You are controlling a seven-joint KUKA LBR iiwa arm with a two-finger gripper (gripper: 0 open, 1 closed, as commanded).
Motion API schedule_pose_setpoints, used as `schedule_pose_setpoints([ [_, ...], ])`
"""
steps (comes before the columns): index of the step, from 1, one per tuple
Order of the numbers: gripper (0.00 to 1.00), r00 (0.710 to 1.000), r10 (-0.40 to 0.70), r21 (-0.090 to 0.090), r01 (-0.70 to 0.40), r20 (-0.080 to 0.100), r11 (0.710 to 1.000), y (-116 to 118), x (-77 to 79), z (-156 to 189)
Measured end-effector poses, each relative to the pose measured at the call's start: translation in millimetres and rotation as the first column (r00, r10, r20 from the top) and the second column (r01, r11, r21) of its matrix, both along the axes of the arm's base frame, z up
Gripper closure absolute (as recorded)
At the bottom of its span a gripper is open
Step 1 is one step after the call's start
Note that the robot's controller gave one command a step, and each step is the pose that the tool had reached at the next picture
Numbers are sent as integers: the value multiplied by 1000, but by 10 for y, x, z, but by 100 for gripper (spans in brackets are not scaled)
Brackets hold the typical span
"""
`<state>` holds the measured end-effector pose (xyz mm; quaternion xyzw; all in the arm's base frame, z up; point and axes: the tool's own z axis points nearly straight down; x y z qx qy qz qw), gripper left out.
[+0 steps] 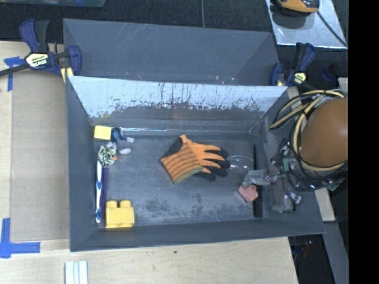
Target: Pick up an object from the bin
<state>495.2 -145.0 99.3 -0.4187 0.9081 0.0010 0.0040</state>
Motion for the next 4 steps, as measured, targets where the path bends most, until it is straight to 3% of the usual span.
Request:
schedule_pose_setpoints([
  [1,0,1000,-6,4,6,0,1000,128,140,-282],
  [2,100,944,331,-5,-331,7,944,199,153,-268],
  [3,100,944,331,-5,-331,7,944,199,153,-268],
  [4,100,944,330,4,-330,-2,944,215,119,-31],
])
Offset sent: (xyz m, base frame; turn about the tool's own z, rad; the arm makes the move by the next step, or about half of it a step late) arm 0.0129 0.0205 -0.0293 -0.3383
